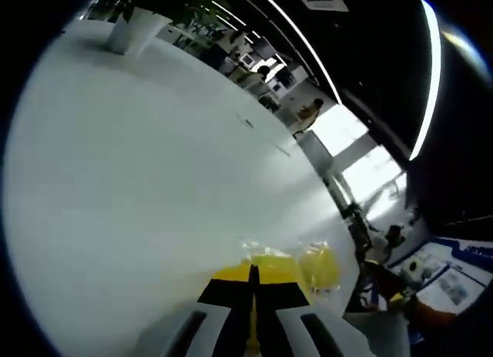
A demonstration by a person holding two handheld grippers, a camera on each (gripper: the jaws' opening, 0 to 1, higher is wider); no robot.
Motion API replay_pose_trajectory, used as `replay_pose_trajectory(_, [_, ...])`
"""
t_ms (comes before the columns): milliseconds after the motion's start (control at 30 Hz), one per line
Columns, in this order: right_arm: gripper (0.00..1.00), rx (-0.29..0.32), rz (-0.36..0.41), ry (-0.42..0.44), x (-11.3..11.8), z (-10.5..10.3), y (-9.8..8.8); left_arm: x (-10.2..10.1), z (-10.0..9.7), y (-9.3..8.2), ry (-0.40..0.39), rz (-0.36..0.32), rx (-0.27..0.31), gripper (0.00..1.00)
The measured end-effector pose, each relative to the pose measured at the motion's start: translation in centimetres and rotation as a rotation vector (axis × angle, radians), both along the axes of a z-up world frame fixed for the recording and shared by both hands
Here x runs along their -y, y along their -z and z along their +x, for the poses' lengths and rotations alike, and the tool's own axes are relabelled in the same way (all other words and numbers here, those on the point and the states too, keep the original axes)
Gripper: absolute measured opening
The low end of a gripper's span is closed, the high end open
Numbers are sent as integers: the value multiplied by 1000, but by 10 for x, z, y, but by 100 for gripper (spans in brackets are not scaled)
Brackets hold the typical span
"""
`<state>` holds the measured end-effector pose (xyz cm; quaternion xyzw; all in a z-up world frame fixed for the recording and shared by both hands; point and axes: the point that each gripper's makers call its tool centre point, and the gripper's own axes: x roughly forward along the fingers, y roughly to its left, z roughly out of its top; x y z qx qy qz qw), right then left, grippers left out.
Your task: Compare the silicone blocks by pressing each to a similar depth, holding the contact briefly, and releasing to observe deformation and rebound differences across the visible hardness samples.
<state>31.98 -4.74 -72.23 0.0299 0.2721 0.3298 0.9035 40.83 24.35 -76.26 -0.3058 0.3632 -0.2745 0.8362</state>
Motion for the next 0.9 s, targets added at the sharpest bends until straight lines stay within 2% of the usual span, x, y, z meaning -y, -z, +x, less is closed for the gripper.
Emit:
replay_pose_trajectory(100, [96,0,1,-6,-3,1,-1,2,3,-6,6,-23,-5,0])
replay_pose_trajectory(233, [96,4,1,-15,-6,2,-2,4,4,-18,5,-50,29,0])
replay_pose_trajectory(300, [96,5,3,-18,-7,2,-3,6,2,-23,1,-75,28,0])
replay_pose_trajectory(367, [96,5,2,-21,-7,2,-3,4,6,-36,-10,-71,110,0])
replay_pose_trajectory(433, [96,7,0,-23,-6,3,-4,5,3,-46,-1,-95,124,0])
replay_pose_trajectory(467, [96,7,0,-23,-6,3,-4,5,3,-53,11,-72,170,0])
replay_pose_trajectory(500, [96,8,1,-23,-5,4,-4,4,2,-54,23,-40,190,0])
replay_pose_trajectory(533, [96,9,1,-23,-4,4,-5,-3,5,-53,19,49,226,0])
replay_pose_trajectory(567, [96,10,1,-24,-4,5,-5,-3,4,-57,34,66,249,0])
replay_pose_trajectory(600, [96,10,2,-23,-4,5,-5,-1,3,-63,44,68,277,0])
replay_pose_trajectory(733, [96,15,8,-23,-5,8,-9,-3,7,-76,54,104,323,0])
replay_pose_trajectory(900, [96,20,6,-35,-8,10,-12,1,10,-99,77,103,373,0])
